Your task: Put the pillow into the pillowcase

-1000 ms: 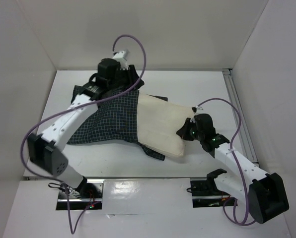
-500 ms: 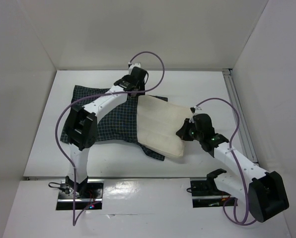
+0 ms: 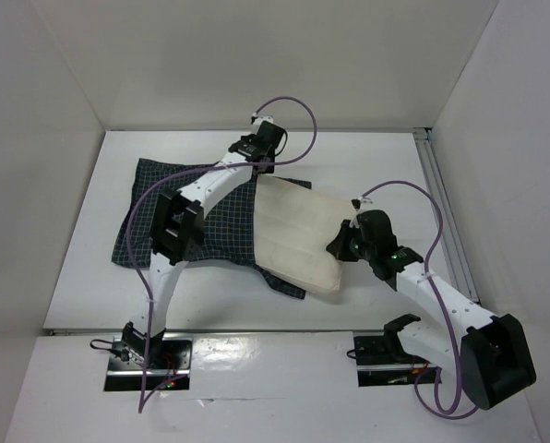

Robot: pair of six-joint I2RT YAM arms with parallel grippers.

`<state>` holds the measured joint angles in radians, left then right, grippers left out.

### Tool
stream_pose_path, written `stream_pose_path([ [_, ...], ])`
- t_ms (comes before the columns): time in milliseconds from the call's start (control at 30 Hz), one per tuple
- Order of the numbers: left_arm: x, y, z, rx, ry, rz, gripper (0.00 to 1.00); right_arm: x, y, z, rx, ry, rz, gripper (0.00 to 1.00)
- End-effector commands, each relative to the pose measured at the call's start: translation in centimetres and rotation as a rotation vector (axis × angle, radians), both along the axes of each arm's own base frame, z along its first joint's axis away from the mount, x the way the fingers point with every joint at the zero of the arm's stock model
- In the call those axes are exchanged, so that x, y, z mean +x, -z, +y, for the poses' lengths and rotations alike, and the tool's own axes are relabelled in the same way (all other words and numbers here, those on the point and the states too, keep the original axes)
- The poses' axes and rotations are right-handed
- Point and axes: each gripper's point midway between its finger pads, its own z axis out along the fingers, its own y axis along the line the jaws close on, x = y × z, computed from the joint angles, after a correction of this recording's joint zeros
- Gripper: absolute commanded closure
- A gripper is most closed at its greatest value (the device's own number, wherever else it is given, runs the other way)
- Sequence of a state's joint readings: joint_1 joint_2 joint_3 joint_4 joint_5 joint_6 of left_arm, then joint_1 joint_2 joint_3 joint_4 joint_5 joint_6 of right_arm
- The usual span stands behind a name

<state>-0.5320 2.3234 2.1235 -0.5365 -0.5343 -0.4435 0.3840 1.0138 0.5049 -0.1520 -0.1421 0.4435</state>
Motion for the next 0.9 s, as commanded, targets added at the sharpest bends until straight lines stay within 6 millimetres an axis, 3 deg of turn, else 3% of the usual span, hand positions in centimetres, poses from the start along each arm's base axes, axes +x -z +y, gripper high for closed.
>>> stream_pose_path([
  [0, 0.1, -1.0, 1.0, 0.064, -0.004, -0.011, 0.39, 0.8, -2.0, 0.9, 0.01, -0.031, -0.051, 0.99],
  [200, -0.4, -0.8, 1.2, 0.108, 0.011, -0.004, 0.46, 1.0, -2.3, 1.0, 0.013, -0.031, -0.06, 0.99],
  [233, -0.4, -0.8, 1.2, 0.108, 0.011, -0.004, 0.55, 1.0, -2.3, 1.0, 0.013, -0.031, -0.06, 0.97],
  [267, -0.4, -0.8, 1.1, 0.109, 0.026, 0.002, 0.58, 1.2, -2.7, 0.9, 0.012, -0.023, -0.07, 0.97],
  [333, -0.5, -0.7, 0.9, 0.107, 0.043, 0.008, 0.57, 1.2, -2.7, 0.9, 0.012, -0.023, -0.07, 0.96],
  [400, -0.6, -0.1, 0.4, 0.098, 0.075, 0.032, 0.48, 1.3, -2.9, 0.8, 0.006, -0.016, -0.071, 0.94],
  [500, -0.9, 0.6, 0.1, 0.1, 0.096, 0.056, 0.36, 1.3, -2.7, 0.5, -0.005, -0.006, -0.064, 0.72],
  [533, -1.1, 0.8, 0.2, 0.105, 0.097, 0.065, 0.34, 1.5, -2.9, 0.4, -0.009, 0.002, -0.067, 0.43],
  [567, -1.1, 0.8, 0.2, 0.105, 0.097, 0.065, 0.34, 1.5, -2.9, 0.4, -0.009, 0.002, -0.067, 0.29],
  [667, -0.9, 1.0, 0.1, 0.114, 0.116, 0.07, 0.37, 1.7, -2.8, -0.4, -0.038, 0.049, -0.058, 0.03],
  [800, -1.0, 1.9, 0.6, 0.152, 0.108, 0.092, 0.49, 2.4, -3.3, -2.0, -0.054, 0.177, -0.067, 0.0],
  [867, -0.8, 1.3, 0.9, 0.163, 0.091, 0.075, 0.56, 2.6, -3.7, -2.5, -0.056, 0.205, -0.081, 0.0],
])
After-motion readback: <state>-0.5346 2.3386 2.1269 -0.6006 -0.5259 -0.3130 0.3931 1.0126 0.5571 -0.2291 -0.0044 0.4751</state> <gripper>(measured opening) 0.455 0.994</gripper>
